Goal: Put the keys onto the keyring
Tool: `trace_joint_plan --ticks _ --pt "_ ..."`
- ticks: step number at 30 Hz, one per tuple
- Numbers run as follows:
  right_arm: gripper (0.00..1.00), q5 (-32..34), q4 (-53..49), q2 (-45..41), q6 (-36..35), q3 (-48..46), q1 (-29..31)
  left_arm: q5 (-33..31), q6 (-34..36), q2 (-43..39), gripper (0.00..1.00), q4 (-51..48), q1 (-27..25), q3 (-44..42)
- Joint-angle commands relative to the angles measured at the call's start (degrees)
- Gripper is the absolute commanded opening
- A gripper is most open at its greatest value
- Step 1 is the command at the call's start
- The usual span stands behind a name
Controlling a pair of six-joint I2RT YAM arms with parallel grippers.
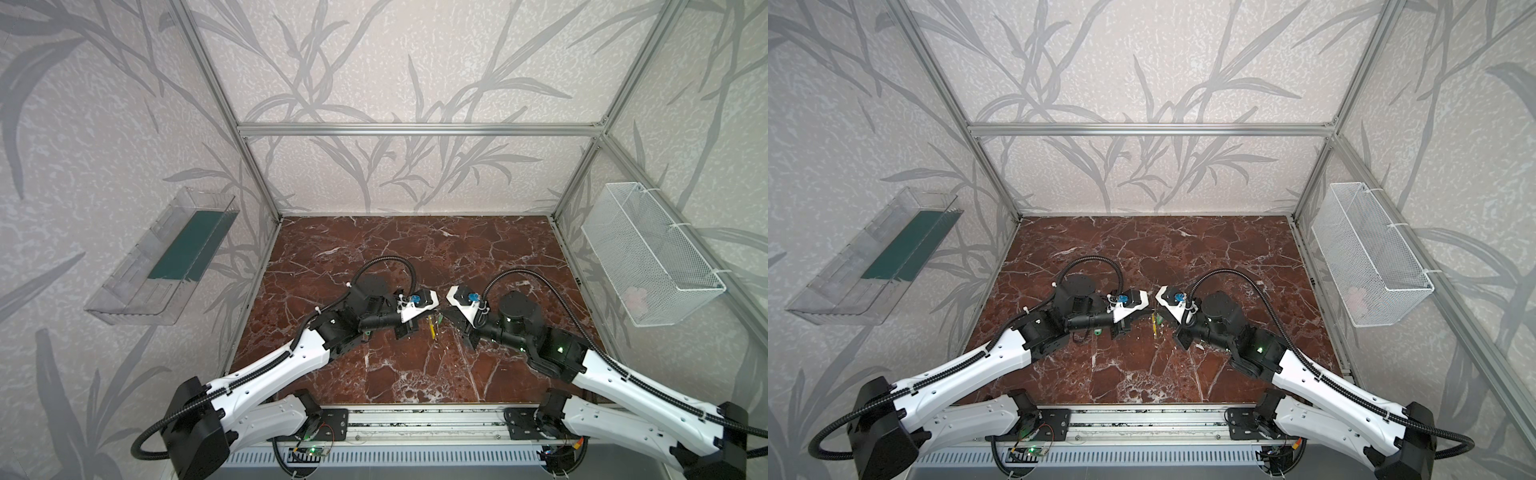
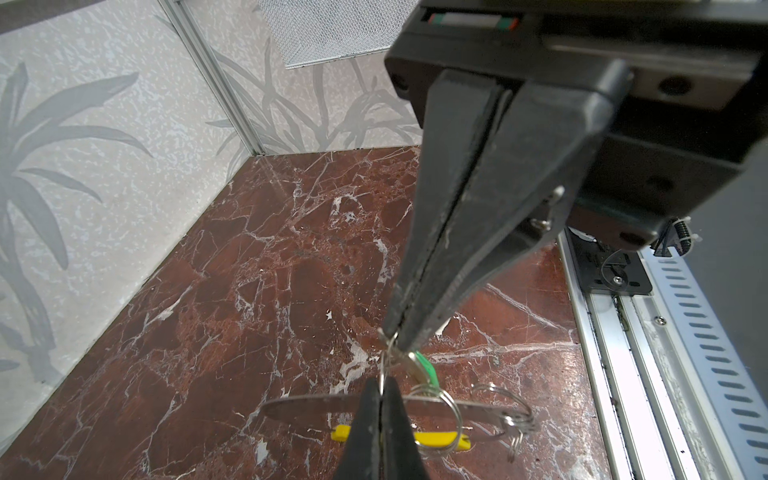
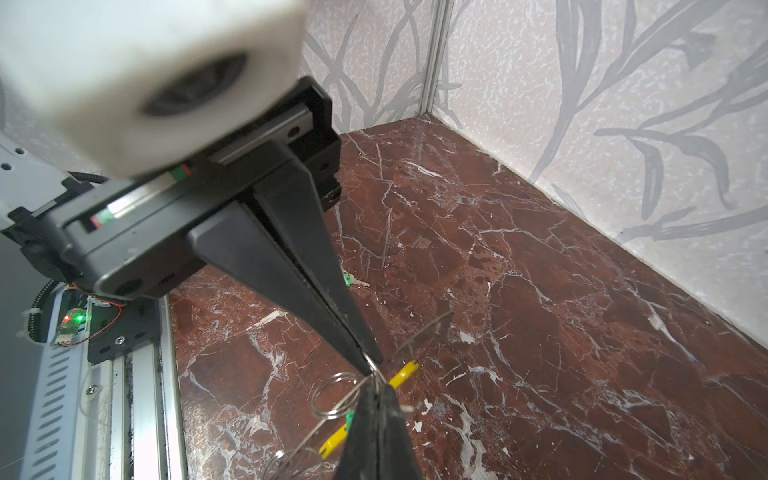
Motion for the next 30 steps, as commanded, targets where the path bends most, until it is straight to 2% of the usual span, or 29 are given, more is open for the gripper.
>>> trace_joint_plan --ticks 1,15,22,30 --pt "0.0 2.59 2.47 -1.81 0.76 -1.17 -0.33 -0.17 1.54 0.28 0.0 -0.66 -0.42 2.62" --pt "0.0 -0.07 2.03 -1.77 1.73 -1.88 -0.64 -1.59 1.9 1.61 0.0 -0.08 -1.07 3.84" --pt "0.0 1.06 0.81 -3.26 2.26 -2.39 -1.01 -3.28 1.98 0.76 0.0 0.02 -1.02 3.49" --pt "0.0 -1.73 1.39 -1.78 3.32 -1.84 -1.13 -3.19 1.21 0.98 0.0 1.07 -1.1 3.5"
